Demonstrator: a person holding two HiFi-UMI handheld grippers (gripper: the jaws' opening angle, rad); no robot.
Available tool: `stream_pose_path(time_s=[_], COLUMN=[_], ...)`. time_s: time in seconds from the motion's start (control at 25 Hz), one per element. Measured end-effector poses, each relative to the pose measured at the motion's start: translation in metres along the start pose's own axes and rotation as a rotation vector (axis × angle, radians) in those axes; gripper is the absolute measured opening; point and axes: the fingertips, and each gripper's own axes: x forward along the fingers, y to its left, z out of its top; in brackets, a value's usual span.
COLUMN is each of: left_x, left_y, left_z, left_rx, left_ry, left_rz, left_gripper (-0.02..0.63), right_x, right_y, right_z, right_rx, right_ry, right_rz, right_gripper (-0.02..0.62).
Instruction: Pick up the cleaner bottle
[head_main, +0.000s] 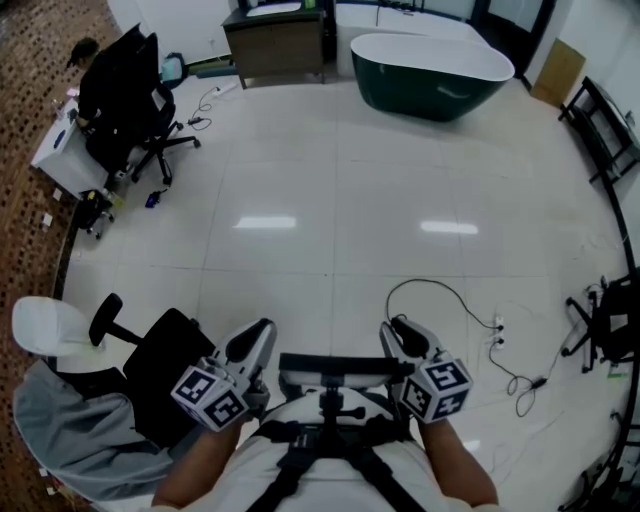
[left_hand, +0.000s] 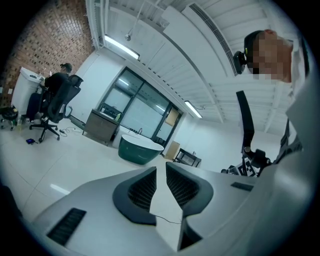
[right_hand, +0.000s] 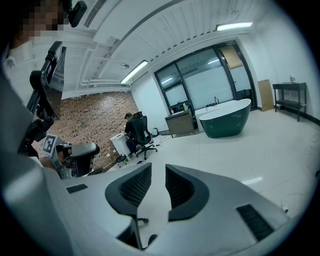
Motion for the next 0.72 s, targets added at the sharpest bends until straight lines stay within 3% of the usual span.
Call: stream_pose_path(time_s=[0.32, 0.72], left_x=[0.036, 0.093], left_y=[-0.025, -0.049], left_z=[-0.008, -0.012], left_rx=[0.009, -0.007], left_ry=[-0.047, -0.059], left_rz=[-0.001, 0.019], left_gripper=[0.074, 0.074], right_x=[-0.005, 0.010], right_y=[-0.045, -0.091], right_z=[-0.003, 0.022], right_rx=[-0.025, -0.057], right_ry=[0.024, 0.049], right_rz=[0.010, 0.080], right_gripper=[0.138, 0.141])
